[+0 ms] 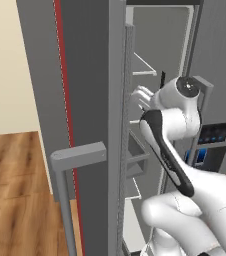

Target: Retrieve the fish from the fridge and place it on the cutting board.

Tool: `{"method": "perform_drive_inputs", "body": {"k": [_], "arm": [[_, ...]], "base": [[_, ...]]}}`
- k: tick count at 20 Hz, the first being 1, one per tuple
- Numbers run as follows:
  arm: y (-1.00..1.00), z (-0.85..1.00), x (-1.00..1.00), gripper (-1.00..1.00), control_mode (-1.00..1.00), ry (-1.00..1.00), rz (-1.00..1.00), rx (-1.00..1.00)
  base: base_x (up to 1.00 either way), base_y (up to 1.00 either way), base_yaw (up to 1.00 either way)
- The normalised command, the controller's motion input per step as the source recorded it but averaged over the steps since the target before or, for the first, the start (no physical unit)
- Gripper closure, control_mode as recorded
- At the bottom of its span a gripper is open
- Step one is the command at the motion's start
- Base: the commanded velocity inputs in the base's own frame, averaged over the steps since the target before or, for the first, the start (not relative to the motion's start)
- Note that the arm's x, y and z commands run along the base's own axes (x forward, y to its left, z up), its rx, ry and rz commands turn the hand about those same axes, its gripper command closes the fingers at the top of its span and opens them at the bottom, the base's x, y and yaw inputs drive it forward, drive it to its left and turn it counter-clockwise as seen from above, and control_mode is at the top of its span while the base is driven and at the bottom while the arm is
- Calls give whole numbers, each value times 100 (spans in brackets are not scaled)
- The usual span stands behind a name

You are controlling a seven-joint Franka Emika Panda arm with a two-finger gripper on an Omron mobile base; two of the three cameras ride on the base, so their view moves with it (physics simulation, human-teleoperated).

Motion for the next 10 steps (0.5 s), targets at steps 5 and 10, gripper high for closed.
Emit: {"method": "perform_drive_inputs", "body": {"k": [5, 10], "arm": [[-49, 70, -100, 100, -100, 0, -1, 1], [-14, 62, -87, 100, -100, 0, -7, -4]], "base": [[0, 0, 0], [0, 0, 0]]}}
